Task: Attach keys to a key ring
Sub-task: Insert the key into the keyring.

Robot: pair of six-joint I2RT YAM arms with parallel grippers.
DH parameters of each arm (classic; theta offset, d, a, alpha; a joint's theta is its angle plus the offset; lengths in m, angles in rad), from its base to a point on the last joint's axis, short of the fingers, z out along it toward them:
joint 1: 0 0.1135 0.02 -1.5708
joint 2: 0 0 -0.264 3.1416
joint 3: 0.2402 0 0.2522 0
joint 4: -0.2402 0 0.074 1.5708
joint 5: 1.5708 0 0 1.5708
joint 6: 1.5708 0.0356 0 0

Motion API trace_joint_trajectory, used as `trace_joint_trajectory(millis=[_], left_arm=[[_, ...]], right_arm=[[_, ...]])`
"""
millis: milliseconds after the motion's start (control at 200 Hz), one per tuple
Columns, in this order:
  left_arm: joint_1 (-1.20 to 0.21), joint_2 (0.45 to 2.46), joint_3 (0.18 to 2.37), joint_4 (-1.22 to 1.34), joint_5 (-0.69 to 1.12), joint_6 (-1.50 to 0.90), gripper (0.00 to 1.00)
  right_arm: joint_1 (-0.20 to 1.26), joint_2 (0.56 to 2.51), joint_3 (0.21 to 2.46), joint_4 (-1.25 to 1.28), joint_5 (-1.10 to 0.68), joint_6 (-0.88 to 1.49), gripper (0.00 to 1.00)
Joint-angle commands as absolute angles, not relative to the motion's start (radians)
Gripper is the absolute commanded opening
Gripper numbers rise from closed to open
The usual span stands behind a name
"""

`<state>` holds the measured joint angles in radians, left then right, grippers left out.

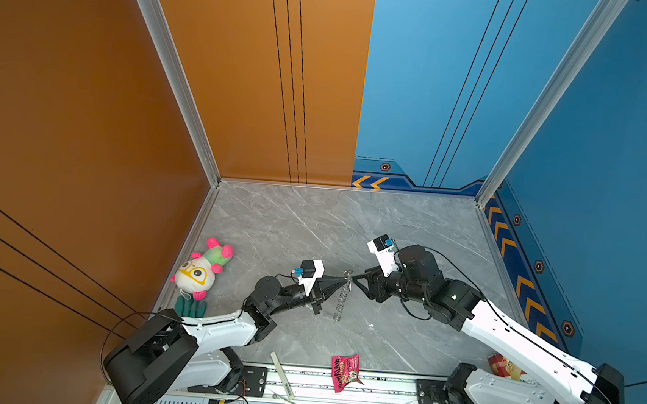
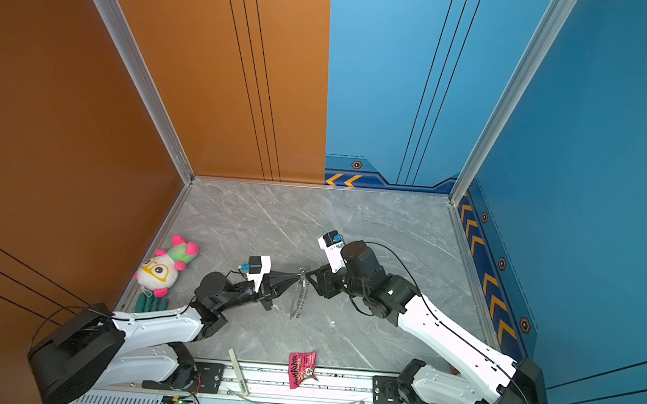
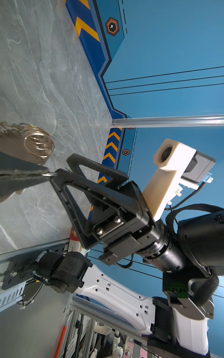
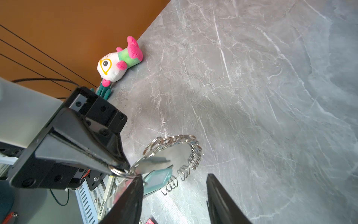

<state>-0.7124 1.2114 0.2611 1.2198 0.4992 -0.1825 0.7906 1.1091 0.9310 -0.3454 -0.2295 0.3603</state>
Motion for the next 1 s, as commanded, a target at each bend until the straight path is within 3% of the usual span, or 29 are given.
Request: trace_joint_trajectory(millis=[0, 996], left_arm=[[-0.723, 1.197, 0.248, 1.234, 0.456, -0.148, 0.0], [-0.739, 1.182, 0.239, 1.21, 0.434, -0.104, 0.0]], right_arm=[[0.779, 1.102, 0.974, -0.396, -0.191, 0.45, 0.55], [0.79, 1.211, 1.058, -0.501, -0.292, 0.563, 0.57]])
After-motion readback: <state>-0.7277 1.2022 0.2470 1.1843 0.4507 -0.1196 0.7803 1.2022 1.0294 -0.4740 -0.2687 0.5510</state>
